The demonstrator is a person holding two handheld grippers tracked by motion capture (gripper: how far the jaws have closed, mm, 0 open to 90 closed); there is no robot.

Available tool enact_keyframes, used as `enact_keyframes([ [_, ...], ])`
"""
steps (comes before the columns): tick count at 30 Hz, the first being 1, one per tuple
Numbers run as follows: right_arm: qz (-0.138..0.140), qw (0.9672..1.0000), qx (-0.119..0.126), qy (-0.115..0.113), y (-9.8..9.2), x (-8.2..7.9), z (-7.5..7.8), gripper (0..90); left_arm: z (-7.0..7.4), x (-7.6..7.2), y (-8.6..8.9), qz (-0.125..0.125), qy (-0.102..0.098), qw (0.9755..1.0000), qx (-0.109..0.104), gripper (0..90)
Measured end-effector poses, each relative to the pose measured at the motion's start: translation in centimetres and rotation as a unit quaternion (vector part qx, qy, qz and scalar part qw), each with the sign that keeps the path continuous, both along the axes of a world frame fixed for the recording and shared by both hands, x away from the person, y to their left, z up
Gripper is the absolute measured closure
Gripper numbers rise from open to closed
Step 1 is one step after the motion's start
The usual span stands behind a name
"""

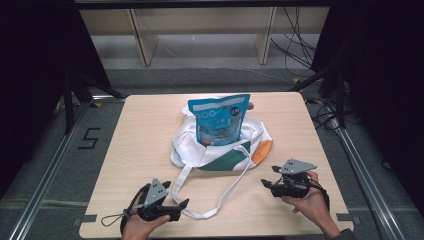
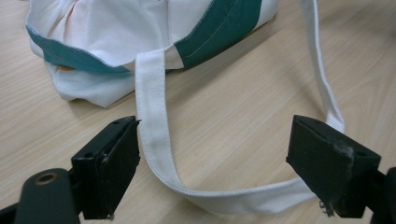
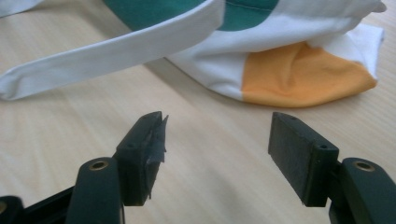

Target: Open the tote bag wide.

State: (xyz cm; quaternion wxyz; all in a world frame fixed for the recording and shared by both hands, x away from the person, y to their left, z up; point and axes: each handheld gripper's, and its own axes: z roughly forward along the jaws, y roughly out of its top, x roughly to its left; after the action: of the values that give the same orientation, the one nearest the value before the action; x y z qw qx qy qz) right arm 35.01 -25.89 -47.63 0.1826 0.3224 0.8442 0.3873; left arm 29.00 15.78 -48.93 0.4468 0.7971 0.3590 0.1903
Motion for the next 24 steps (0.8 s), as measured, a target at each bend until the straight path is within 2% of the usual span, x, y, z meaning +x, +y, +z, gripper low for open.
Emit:
enact_keyframes([
  [2, 0.0, 1.0, 0.001, -0.001, 0.0, -0.2, 0.0, 36.6, -0.1, -0.2, 0.0, 0.002, 0.0, 1.0, -0.006, 16.2],
  [3, 0.004, 1.0, 0.002, -0.004, 0.1, -0.5, -0.1, 36.0, 0.0, -0.2, 0.2, -0.006, -0.003, 1.0, 0.006, 16.2],
  [5, 0.008, 1.0, 0.005, -0.001, 0.2, -1.0, -0.1, 35.3, -0.1, -0.6, 0.1, 0.003, 0.004, 1.0, -0.005, 16.1],
  [7, 0.008, 0.9999, 0.009, 0.002, 0.3, -1.5, 0.0, 34.0, 0.0, -0.8, 0.2, -0.001, 0.001, 1.0, 0.003, 15.9],
  [10, 0.008, 0.9999, 0.011, 0.006, 0.4, -2.1, -0.2, 32.1, 0.0, -1.1, 0.2, -0.003, 0.001, 1.0, 0.001, 15.9],
  [12, 0.005, 0.9997, 0.012, 0.023, 0.5, -2.9, -0.4, 30.2, 0.0, -1.3, 0.2, -0.001, 0.002, 1.0, 0.001, 15.9],
  [15, 0.014, 0.9997, 0.009, 0.019, 0.5, -3.4, -0.4, 28.6, -0.1, -1.7, 0.1, 0.001, 0.008, 1.0, -0.005, 15.9],
  [17, 0.017, 0.9996, 0.006, 0.021, 0.5, -3.8, -0.5, 27.5, -0.1, -1.7, 0.3, -0.009, 0.001, 0.9999, 0.009, 15.9],
  [18, 0.018, 0.9996, 0.005, 0.023, 0.5, -4.0, -0.5, 27.3, -0.2, -2.0, 0.2, -0.001, 0.01, 1.0, 0.002, 15.9],
  [19, 0.022, 0.9992, 0.004, 0.032, 0.6, -4.4, -0.7, 26.6, -0.2, -2.1, 0.1, -0.004, 0.008, 1.0, -0.002, 15.8],
  [23, 0.027, 0.9989, -0.003, 0.039, 0.8, -4.8, -1.1, 25.4, -0.1, -2.5, 0.0, -0.007, 0.008, 0.9999, 0.002, 15.7],
  [24, 0.028, 0.9987, -0.008, 0.043, 0.8, -4.9, -1.1, 24.9, -0.1, -2.6, 0.1, -0.014, 0.005, 0.9998, 0.009, 15.6],
])
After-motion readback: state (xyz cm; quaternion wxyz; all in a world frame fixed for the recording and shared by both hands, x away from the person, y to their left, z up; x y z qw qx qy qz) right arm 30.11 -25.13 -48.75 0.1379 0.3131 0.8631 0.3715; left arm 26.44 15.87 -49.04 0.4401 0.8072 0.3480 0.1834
